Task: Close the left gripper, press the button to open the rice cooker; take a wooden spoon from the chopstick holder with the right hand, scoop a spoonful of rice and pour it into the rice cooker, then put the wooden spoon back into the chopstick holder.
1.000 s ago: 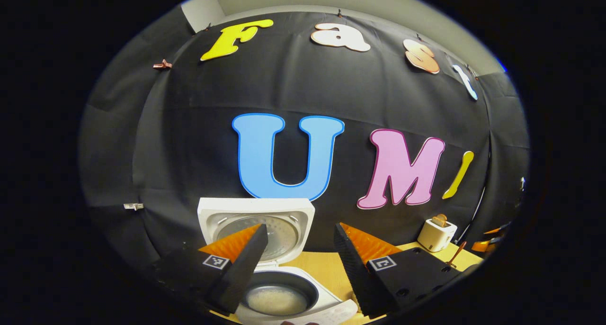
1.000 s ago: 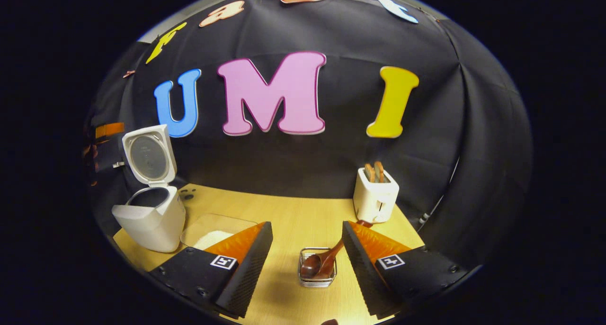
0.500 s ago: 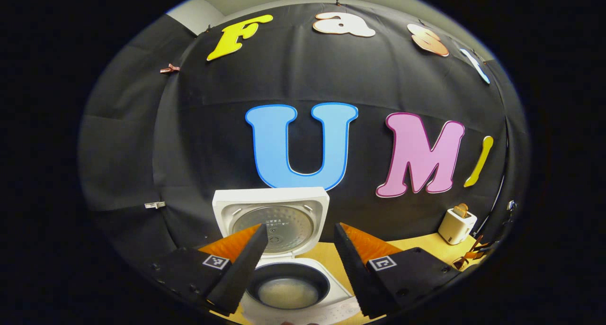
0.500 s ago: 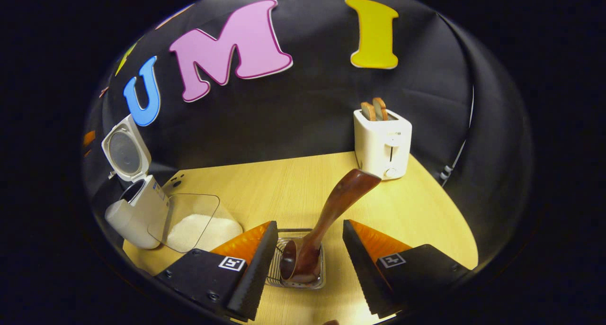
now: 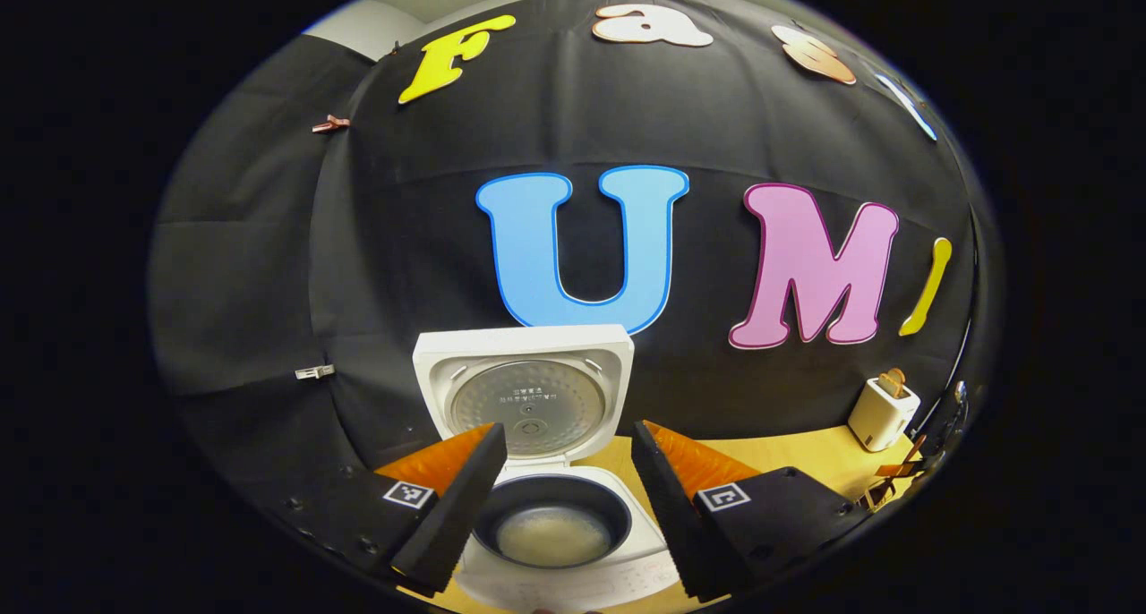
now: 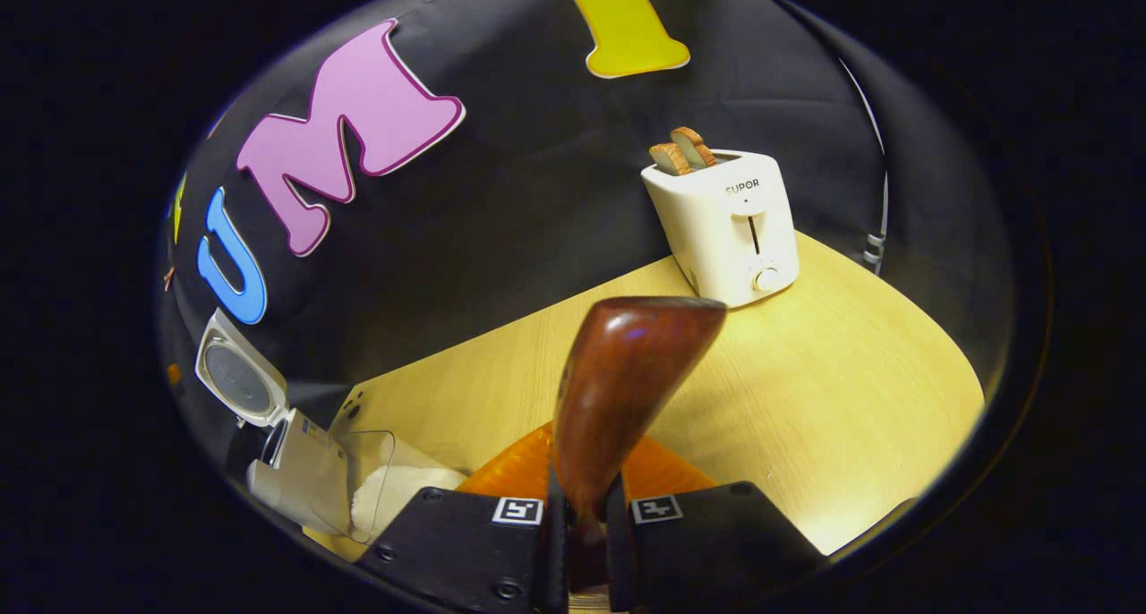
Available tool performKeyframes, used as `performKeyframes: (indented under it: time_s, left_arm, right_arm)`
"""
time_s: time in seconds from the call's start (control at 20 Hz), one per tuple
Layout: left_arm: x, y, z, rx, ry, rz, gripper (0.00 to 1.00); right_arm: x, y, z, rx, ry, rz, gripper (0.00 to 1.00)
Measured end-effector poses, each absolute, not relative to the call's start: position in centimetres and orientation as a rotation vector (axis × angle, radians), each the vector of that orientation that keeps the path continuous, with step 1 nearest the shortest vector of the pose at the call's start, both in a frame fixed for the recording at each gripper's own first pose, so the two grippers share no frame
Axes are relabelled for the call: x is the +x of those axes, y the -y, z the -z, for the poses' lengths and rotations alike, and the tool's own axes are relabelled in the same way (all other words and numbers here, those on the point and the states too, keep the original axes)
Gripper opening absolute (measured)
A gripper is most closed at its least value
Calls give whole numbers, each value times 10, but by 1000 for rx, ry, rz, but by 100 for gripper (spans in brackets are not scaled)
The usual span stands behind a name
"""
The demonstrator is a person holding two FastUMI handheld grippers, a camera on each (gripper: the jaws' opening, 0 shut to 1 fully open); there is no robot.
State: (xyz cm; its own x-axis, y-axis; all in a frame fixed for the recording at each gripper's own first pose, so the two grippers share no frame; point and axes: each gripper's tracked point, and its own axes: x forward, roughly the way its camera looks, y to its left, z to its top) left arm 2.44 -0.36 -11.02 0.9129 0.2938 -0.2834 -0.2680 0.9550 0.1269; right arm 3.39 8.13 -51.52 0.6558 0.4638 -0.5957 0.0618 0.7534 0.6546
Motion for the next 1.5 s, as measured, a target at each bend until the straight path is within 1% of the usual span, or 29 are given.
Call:
performKeyframes:
  time_s: [0.15,0.4,0.55,0.7,0.85,1.2,1.5]
  left_arm:
    - [24,2,108,78,-297,-275,91]
    - [15,-10,97,47,-260,-253,91]
    - [8,-18,91,40,-234,-232,91]
    - [3,-24,84,35,-211,-208,91]
    - [-4,-31,82,24,-206,-192,91]
    - [-18,-56,82,22,-221,-194,91]
    - [-19,-71,86,36,-236,-204,91]
  right_arm:
    - [39,-74,495,714,-802,-239,19]
    - [59,-47,431,718,-676,-187,20]
    - [64,-42,385,684,-597,-186,20]
    - [66,-61,342,672,-529,-216,19]
    - [61,-106,317,683,-514,-271,19]
    - [42,-214,325,590,-578,-394,19]
    - [30,-267,354,362,-596,-474,19]
